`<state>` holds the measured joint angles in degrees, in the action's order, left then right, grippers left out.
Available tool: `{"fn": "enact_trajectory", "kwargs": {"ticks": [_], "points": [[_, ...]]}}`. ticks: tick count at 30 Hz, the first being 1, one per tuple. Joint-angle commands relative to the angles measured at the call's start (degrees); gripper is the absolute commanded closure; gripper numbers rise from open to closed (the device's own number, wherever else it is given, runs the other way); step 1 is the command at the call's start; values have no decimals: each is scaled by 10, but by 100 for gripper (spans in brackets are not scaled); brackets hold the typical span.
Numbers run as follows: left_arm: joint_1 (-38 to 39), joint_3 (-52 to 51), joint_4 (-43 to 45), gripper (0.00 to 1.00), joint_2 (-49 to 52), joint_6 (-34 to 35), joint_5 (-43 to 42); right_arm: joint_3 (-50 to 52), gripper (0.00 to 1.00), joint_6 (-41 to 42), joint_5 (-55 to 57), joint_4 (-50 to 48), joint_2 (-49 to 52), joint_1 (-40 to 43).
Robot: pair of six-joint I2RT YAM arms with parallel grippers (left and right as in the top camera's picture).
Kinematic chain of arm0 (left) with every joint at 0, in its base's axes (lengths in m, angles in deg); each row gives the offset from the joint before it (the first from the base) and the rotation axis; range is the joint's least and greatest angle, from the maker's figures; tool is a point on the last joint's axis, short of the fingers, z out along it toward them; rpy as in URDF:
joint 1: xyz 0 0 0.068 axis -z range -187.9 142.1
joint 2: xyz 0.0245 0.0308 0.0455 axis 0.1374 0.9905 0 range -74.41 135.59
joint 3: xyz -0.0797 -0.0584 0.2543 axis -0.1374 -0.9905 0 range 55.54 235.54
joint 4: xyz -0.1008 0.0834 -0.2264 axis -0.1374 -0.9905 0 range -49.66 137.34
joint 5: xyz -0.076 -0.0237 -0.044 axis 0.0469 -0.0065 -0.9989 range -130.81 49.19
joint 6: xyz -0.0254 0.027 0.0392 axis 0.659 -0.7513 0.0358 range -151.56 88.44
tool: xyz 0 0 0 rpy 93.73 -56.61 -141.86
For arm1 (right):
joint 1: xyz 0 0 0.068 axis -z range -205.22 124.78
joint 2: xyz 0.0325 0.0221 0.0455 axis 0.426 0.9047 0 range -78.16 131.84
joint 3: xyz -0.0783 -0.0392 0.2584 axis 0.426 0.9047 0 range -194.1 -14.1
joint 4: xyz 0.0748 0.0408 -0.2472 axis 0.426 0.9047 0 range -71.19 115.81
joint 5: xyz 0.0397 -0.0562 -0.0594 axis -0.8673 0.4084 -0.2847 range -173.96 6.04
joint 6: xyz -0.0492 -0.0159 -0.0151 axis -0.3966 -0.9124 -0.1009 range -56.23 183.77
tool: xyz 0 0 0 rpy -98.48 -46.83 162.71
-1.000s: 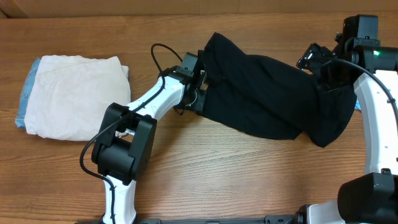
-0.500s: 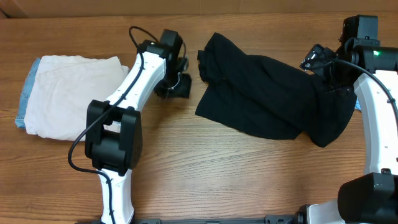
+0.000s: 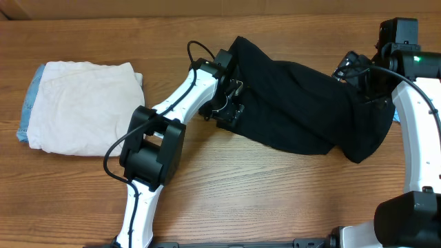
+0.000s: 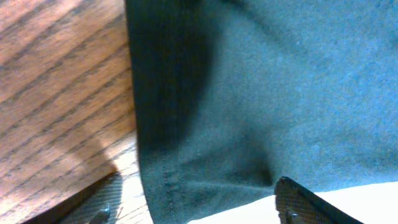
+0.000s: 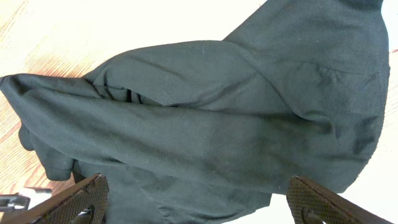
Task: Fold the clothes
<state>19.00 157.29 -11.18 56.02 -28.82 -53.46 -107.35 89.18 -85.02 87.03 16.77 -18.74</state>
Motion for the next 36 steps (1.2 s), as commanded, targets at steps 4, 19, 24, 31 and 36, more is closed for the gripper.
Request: {"fn": "enact_trajectory", "kwargs": {"ticks": [4,19,24,31,36], "points": [[-1,-5,-36,75,38,-79,-137,-6,5,-3,6,-2,2,0],[-128,73,-233,96,-58,120,114,-5,4,-3,51,-13,3,0],[-218,79,-257,96,-138,119,159,27,6,-27,56,-56,24,0],[-270,79,-295,96,-153,127,201,36,6,-26,72,-64,95,36],[-277,79,-294,96,-153,127,202,37,15,-26,44,-27,124,85]]}}
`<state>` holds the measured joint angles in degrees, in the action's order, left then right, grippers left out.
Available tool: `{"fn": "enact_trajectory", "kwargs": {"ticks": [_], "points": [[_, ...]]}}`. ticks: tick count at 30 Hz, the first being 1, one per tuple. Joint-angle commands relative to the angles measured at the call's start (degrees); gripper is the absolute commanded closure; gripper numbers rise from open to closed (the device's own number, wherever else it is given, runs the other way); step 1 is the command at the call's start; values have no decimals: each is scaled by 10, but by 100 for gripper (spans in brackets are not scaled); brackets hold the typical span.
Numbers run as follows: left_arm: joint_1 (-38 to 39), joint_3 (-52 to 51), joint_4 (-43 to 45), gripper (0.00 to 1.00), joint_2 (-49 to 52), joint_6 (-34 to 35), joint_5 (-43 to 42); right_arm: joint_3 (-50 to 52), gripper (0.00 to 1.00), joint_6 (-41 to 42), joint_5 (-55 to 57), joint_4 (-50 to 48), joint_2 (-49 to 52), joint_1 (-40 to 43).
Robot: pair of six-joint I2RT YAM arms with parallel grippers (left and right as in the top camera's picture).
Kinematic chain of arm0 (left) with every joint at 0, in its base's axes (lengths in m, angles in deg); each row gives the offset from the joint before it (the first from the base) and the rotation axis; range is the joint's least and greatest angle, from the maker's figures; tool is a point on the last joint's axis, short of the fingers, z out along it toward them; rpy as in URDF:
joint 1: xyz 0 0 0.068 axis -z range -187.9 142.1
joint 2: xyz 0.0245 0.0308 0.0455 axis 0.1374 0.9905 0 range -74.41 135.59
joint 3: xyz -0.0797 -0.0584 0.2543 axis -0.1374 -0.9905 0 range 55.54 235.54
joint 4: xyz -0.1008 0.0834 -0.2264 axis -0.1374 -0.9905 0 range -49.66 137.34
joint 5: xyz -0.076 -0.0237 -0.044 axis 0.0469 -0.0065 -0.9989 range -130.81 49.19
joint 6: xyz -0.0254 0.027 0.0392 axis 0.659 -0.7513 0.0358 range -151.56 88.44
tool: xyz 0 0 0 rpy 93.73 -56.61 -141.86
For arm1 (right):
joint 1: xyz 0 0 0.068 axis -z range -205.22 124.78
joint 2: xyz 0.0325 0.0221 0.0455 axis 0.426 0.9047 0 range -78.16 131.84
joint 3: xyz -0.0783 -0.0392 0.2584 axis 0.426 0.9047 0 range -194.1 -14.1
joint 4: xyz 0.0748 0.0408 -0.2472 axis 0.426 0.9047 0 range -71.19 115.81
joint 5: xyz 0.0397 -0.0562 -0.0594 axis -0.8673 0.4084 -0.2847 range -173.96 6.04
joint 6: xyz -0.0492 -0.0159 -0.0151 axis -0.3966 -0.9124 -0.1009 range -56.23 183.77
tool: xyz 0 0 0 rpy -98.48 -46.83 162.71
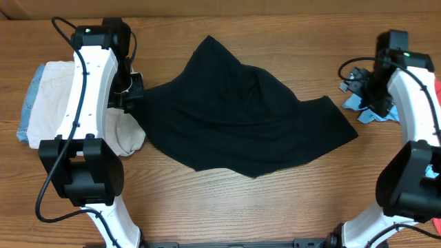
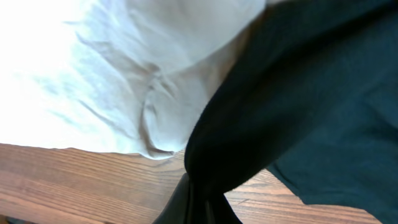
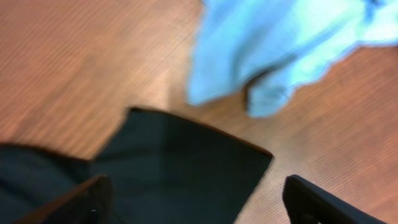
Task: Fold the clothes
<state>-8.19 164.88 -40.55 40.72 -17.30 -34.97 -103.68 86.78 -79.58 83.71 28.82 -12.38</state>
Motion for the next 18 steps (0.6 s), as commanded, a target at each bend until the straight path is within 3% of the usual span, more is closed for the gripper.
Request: {"fn": "enact_trajectory", "kwargs": {"ticks": [1,9,18], "points": [[-5,3,1,96,0,15,17,1,21,-3,-30,12,6,32],[-4,3,8,96,0,25,1,90,22,-55,-178,78,7,43],[-4,3,16,96,0,23,-10,245,30,-84,-308,-5,7,16]]}}
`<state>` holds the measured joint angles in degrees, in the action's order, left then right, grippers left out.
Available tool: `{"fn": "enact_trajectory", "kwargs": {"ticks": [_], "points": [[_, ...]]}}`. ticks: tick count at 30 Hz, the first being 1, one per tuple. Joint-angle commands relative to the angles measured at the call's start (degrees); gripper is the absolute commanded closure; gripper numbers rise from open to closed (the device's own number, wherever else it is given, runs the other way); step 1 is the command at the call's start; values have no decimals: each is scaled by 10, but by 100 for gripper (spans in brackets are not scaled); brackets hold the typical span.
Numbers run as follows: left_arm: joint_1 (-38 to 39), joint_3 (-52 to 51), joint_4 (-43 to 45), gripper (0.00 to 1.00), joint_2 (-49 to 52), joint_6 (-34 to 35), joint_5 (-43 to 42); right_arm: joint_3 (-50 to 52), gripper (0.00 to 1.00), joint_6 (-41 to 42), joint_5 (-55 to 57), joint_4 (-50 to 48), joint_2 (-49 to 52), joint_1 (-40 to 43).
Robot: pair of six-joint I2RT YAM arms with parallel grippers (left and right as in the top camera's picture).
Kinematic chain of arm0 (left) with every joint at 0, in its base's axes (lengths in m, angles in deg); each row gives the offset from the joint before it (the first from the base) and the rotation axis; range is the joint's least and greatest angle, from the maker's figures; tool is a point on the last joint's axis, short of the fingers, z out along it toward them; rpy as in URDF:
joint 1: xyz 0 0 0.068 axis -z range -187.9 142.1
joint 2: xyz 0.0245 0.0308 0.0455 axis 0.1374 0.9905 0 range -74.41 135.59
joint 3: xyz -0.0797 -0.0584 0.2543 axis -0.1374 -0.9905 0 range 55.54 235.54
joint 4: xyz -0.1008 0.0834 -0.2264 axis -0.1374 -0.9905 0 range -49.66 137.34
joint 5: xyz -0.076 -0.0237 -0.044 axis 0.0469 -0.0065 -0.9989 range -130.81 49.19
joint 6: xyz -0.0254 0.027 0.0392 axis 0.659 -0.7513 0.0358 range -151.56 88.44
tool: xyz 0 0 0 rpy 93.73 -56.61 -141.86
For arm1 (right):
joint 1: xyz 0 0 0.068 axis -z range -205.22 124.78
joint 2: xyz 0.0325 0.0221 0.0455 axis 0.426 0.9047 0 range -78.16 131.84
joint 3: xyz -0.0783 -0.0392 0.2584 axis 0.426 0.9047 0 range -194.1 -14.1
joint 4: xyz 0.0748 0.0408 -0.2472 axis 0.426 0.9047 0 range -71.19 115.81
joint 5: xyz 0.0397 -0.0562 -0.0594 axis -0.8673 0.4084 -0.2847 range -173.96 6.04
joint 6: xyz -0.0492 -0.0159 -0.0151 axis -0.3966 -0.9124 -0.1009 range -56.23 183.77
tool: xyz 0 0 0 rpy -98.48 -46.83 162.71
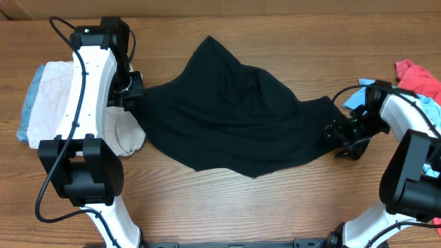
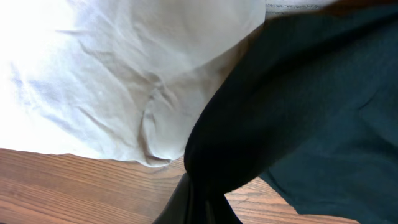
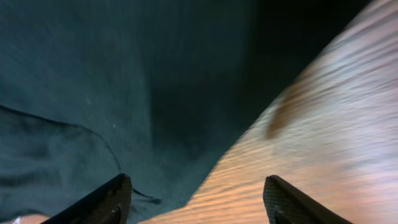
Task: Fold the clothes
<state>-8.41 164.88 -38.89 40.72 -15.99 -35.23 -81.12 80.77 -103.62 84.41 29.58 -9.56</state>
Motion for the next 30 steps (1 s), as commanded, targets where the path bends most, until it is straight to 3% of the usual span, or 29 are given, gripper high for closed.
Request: {"fn": "enact_trajectory", "kwargs": {"ticks": [1,9,12,16,19,22,24,27,30], "points": [[-2,3,-1,96,0,7,-10,22,30,-29,-75,-12,0,-16],[-2,3,5,96,0,-6,-26,27,31,-20,-87,5,0,-76],[-2,3,12,96,0,-14,-26,31,22,-14,-83,7,0,-104],[-2,3,12,96,0,-17,-27,54,21,29,-55,-20,0,-118],[-2,3,12,96,0,-17,-27,78,30,56,-55,-52,0,-118],[-2,3,12,96,0,-17,-27,83,47,55,-55,-64,0,-118],[-2,3,12,96,0,-27,-26,77,68,30,-54,-84,-14,-118],[-2,3,14,96,0,-40,-26,50,82,25,-22,-73,-46,-117],[-2,9,14,96,-1,-43,-27,16,88,25,18,-56,-96,-117]]}}
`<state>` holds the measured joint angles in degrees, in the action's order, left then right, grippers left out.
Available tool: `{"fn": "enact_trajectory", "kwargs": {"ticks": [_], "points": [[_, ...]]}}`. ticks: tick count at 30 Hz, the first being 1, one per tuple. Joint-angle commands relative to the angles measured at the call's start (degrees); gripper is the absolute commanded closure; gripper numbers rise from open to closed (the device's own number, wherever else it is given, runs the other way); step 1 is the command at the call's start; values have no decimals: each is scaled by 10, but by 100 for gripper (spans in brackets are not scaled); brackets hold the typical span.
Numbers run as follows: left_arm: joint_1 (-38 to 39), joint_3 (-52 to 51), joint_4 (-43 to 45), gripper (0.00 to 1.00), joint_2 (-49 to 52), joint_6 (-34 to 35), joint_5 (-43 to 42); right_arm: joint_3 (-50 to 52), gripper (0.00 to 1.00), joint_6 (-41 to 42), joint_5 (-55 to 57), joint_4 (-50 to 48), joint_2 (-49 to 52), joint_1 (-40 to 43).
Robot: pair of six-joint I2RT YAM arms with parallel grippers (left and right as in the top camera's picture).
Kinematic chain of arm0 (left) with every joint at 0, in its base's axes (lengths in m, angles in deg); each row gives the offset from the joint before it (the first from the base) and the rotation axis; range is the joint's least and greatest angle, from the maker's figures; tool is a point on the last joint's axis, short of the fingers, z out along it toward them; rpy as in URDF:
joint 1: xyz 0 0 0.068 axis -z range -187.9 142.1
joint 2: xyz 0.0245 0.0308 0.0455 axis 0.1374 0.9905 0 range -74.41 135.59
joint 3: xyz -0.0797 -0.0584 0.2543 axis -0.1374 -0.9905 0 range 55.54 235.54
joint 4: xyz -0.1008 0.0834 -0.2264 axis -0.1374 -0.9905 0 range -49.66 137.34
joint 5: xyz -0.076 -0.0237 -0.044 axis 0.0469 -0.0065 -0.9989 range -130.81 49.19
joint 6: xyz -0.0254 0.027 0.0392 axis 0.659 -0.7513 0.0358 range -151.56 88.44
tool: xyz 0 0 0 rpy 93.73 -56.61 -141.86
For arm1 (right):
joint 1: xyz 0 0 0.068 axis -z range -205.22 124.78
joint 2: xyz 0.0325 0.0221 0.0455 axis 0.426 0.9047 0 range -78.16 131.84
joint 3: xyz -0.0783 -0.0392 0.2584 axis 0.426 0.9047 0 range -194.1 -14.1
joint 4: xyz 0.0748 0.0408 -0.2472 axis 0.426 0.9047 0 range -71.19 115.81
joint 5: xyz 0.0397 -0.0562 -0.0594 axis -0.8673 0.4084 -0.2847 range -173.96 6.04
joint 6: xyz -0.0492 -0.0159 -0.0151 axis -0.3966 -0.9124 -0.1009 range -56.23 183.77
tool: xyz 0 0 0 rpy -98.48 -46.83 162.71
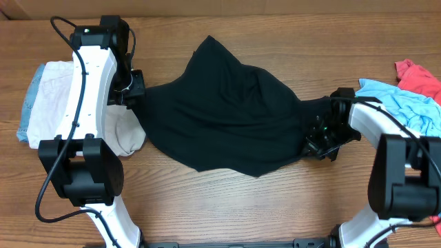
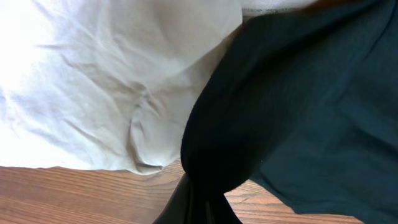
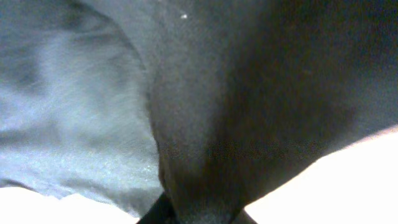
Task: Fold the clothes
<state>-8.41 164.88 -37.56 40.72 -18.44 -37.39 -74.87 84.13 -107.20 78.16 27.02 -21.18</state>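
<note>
A black garment (image 1: 234, 114) lies spread and rumpled across the middle of the wooden table (image 1: 227, 200). My left gripper (image 1: 134, 93) is shut on its left edge, next to the white pile; in the left wrist view the black cloth (image 2: 298, 93) bunches into the closed fingertips (image 2: 196, 205). My right gripper (image 1: 320, 141) is shut on the garment's right edge. The right wrist view is filled by the dark fabric (image 3: 249, 81), pinched at the bottom of the frame (image 3: 193, 214).
A folded white garment (image 1: 55, 103) lies at the far left on top of a light blue one (image 1: 26, 110). At the far right lie a light blue cloth (image 1: 400, 103) and a red cloth (image 1: 417, 74).
My right gripper was open at the black garment's right corner; now it sits a little further left and is shut on the fabric. The left gripper and the garment's shape are unchanged.
First the black garment lay bunched on the right half, with both grippers open at its ends. Then it lay spread, my left gripper shut on its left edge and the right open by the blue cloth. The right then stood at the garment's corner and now grips it.
</note>
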Motion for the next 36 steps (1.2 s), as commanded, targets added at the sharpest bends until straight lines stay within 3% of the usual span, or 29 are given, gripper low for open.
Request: {"fn": "enact_trajectory", "kwargs": {"ticks": [1,3,8,14,20,28,36], "points": [[-2,16,-2,96,-3,-31,-10,-61,90,-9,63,12,-92,0],[-2,42,-9,96,-12,-68,-47,-101,96,-8,76,29,-143,2],[0,150,-16,96,-62,-163,-179,-221,96,37,155,84,-240,29],[2,294,-14,96,-134,-171,-208,-383,96,50,175,167,-314,89],[2,438,47,96,-207,-170,-319,-575,96,47,177,280,-345,146],[2,490,84,96,-279,-141,-320,-789,96,47,227,377,-348,148],[2,489,79,96,-282,-122,-282,-821,96,56,249,377,-339,148]]}}
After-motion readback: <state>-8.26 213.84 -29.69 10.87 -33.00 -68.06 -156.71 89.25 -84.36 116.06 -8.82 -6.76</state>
